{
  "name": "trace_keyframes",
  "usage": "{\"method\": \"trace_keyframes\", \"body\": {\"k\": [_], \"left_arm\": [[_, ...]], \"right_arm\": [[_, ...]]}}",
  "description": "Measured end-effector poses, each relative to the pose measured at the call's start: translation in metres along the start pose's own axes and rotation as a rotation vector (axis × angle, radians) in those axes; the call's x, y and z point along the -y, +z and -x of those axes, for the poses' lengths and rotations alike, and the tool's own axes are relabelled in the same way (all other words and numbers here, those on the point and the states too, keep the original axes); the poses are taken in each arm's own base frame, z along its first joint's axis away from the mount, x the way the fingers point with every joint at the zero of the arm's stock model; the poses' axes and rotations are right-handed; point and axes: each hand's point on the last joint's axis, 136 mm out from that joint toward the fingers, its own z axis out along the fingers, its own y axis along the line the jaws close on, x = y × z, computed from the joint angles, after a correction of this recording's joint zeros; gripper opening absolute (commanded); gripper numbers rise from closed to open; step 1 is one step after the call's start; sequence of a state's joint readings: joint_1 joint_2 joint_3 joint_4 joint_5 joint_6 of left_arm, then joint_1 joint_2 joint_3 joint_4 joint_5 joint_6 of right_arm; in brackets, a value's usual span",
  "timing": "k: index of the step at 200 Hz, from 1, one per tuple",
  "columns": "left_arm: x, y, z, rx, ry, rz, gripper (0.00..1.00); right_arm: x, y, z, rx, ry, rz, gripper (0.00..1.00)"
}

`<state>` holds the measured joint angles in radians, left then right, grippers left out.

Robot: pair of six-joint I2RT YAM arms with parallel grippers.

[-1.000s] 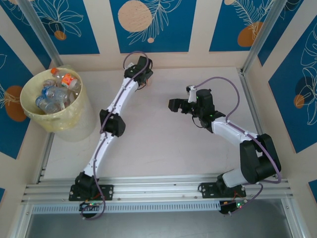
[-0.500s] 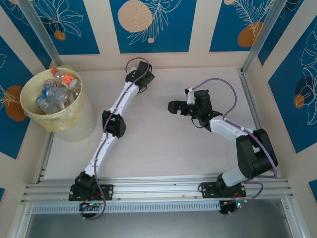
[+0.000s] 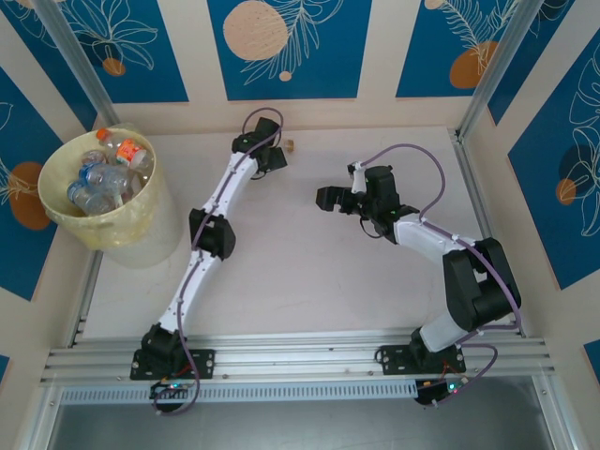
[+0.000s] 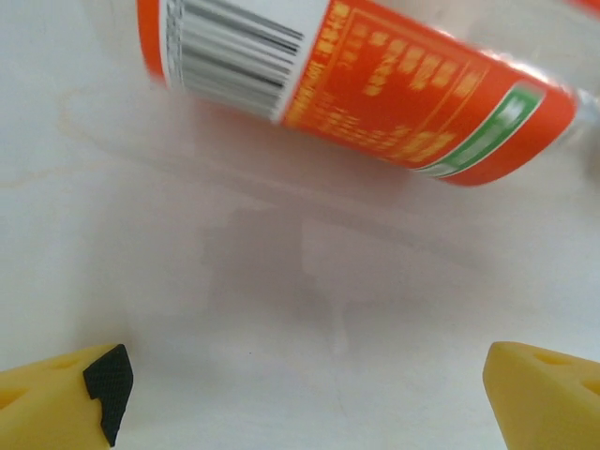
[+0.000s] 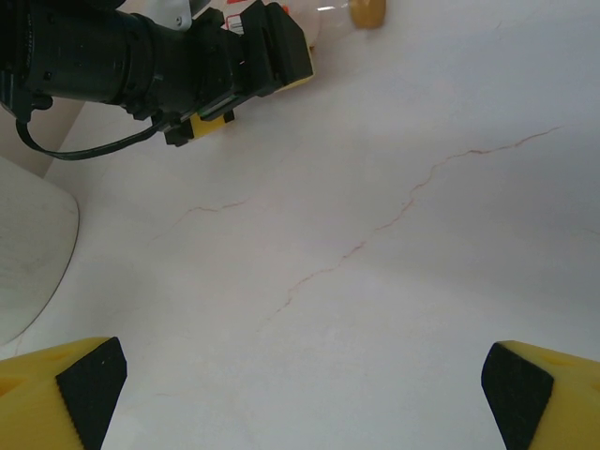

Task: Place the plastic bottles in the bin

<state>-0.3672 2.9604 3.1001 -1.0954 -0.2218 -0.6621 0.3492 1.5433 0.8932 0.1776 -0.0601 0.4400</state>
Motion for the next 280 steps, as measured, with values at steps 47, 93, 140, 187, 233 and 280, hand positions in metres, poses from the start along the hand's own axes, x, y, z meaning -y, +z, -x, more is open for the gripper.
{"method": "trace_keyframes", "body": {"k": [47,93,140,187,233,280], "left_arm": [[-0.014,0.004,0.013,-0.022,0.103,-0.053,1.00],[0.009,-0.008,0.015,-0.036,0.175,-0.182,1.00],[0.038,-0.038,0.034,-0.001,0.184,-0.355,1.00],[0.077,-0.055,0.048,0.019,0.137,-0.617,1.00],[0.085,-0.027,0.048,0.000,0.018,-0.703,1.00],[0.061,-0.005,0.049,-0.036,-0.078,-0.655,1.00]], "right_arm": [[0.000,0.000,0.000,0.001,-0.001,0.000,1.00],[-0.003,0.049,0.027,-0.015,-0.033,0.059,0.99],[0.021,0.134,0.063,0.006,0.095,0.014,0.96],[0.046,0.195,0.078,0.001,0.267,-0.042,0.82],[0.064,0.233,0.087,-0.027,0.358,-0.181,0.79],[0.058,0.240,0.070,-0.071,0.409,-0.328,0.66]]}}
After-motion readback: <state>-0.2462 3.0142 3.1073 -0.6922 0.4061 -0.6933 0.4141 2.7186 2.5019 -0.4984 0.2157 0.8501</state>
